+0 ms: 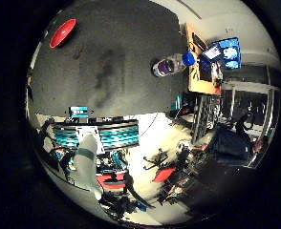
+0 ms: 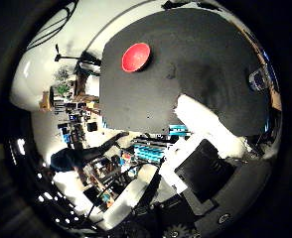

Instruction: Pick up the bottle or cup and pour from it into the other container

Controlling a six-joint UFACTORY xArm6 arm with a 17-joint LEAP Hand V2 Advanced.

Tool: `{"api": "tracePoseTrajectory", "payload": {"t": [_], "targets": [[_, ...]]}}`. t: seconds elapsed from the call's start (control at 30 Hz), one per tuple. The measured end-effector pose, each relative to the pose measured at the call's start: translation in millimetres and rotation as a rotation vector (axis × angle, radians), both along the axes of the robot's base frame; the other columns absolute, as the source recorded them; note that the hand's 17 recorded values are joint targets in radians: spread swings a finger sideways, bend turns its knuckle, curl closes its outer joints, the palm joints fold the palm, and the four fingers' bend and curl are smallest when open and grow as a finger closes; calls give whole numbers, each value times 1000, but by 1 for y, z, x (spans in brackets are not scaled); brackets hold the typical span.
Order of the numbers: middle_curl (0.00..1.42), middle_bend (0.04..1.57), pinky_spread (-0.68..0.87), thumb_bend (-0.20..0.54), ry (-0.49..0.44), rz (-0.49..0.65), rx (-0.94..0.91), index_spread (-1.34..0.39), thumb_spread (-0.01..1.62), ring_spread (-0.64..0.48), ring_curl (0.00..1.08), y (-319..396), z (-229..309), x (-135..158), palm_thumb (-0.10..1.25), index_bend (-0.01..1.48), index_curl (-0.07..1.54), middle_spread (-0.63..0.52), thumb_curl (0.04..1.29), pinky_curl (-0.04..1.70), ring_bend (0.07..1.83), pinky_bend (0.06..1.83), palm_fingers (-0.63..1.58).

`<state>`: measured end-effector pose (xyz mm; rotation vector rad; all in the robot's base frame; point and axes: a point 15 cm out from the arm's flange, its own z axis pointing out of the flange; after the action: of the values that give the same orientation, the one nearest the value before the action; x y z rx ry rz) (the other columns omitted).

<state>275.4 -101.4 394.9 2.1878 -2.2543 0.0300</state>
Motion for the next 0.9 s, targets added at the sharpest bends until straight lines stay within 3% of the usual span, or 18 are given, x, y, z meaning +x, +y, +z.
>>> {"api": "tracePoseTrajectory", "payload": {"t": [0.23,0.7,0.9], "targets": [[375,244,422,-19,-67,-9,28,-401,1111,69,213,4,7,12,808,176,333,-122,359,-6,292,512,428],[371,244,430,-19,-96,-99,37,-409,1111,55,205,-24,15,8,807,180,333,-126,362,-6,303,531,455],[375,255,443,-18,-165,-145,85,-411,1102,40,204,-35,35,9,819,177,328,-144,370,-7,333,561,473]]}}
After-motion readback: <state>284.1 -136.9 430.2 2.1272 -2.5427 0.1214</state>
